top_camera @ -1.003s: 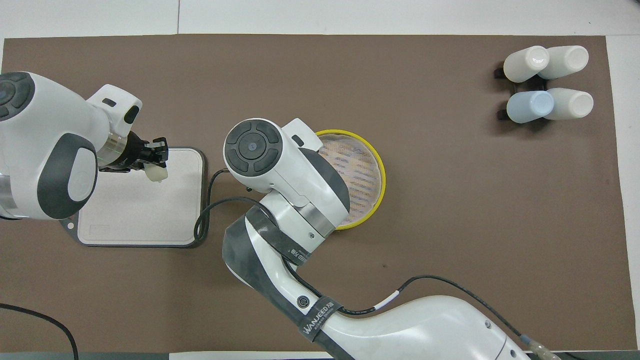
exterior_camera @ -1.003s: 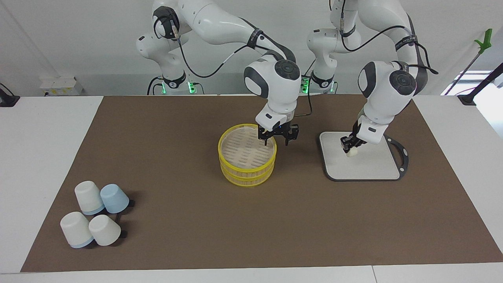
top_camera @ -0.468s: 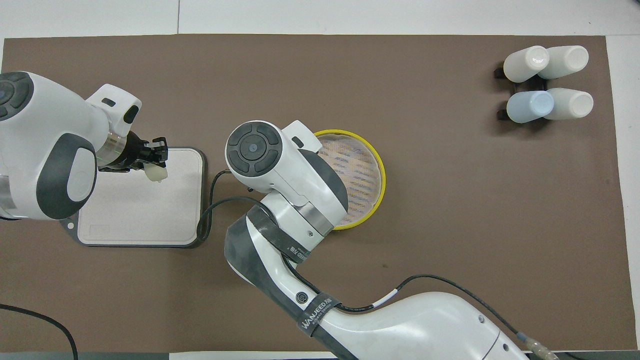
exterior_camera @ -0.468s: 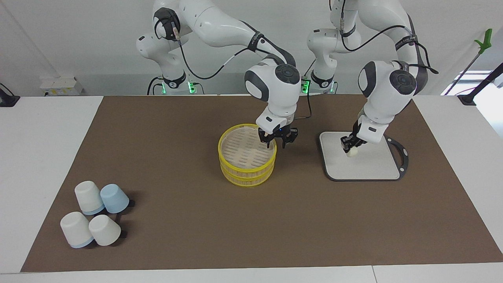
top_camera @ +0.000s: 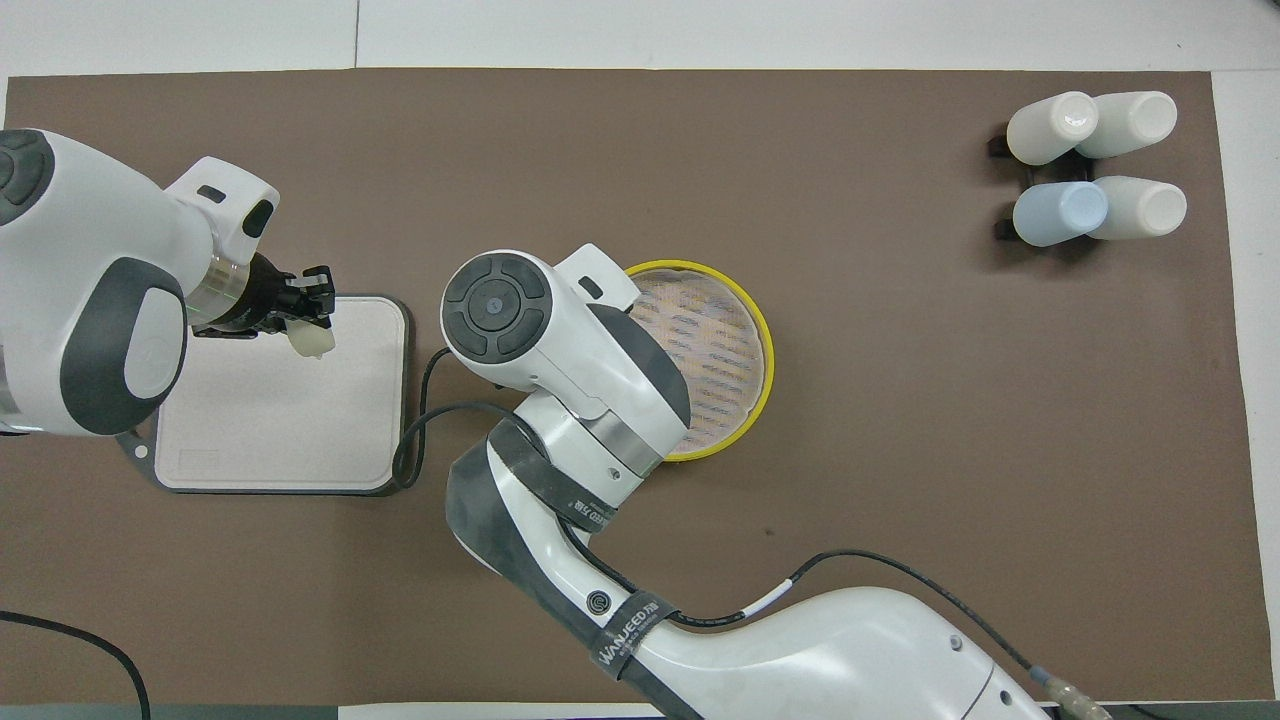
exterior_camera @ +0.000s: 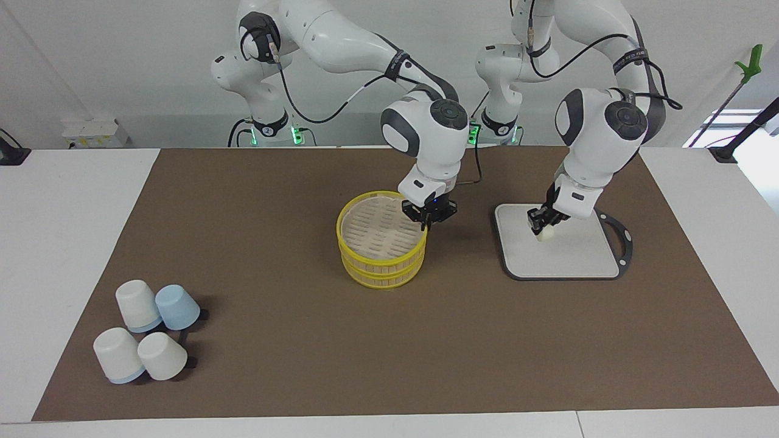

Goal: Place bun in steamer
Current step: 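Carry the lid away with the right gripper while the left gripper brings the bun over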

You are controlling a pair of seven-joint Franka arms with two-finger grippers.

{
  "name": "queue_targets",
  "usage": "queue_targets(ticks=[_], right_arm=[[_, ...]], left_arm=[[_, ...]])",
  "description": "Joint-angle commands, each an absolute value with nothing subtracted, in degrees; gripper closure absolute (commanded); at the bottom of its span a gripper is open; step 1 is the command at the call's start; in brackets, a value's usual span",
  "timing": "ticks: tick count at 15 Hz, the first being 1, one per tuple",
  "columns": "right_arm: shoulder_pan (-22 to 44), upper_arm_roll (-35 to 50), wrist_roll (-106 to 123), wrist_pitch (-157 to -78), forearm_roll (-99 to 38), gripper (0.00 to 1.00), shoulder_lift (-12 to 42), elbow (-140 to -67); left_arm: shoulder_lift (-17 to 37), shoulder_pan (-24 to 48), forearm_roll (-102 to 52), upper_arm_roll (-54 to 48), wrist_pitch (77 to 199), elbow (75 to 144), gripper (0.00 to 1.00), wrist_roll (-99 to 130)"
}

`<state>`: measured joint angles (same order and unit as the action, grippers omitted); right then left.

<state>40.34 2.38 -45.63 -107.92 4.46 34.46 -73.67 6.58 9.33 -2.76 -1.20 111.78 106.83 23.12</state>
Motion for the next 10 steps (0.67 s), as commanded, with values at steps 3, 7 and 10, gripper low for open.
queue_targets(ticks=[3,7,10], right_arm=[[39.11,2.37,-43.69,-99.59,6.24,1.0,33.05,-68.39],[36.49,2.11,-37.99,-96.42,3.18,1.0,27.96,-67.24],[31.31,1.85,-30.35,-93.18,3.25,1.0,23.74,-68.11]], left_arm=[[6.77,12.12,-5.71,-0.79,109.6,104.59,0.7,26.01],[7.38,14.84,-5.89,-0.79,109.6,102.05,0.7,30.31],[8.26,16.43,-5.89,-0.79,109.42,100.2,0.7,31.55]])
